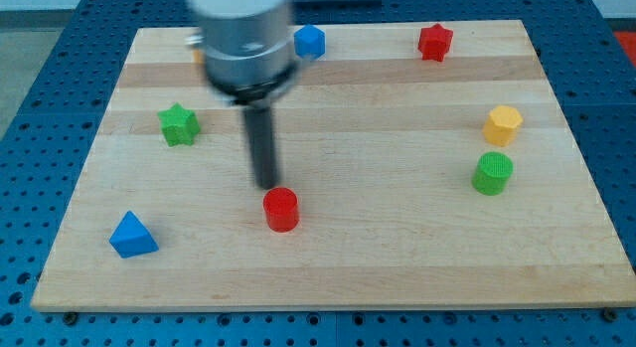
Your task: Move the green circle parallel to the red circle
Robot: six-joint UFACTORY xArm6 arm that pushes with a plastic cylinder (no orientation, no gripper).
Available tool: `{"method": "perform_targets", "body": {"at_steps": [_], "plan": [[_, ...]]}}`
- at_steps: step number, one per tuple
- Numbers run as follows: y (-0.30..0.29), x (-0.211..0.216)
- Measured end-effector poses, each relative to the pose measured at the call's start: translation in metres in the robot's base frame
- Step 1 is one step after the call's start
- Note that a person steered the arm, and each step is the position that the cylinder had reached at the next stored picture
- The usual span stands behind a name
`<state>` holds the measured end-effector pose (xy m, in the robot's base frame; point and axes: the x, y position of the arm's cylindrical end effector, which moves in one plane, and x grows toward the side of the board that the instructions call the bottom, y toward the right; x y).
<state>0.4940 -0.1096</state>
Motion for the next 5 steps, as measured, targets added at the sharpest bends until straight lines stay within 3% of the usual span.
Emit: {"method": "perform_targets", "body": {"at_steps": [1,3,4,5], "plan": [[0.024,0.023],[0.090,0.026],[0.106,0.014],[0.155,-0.034]]}}
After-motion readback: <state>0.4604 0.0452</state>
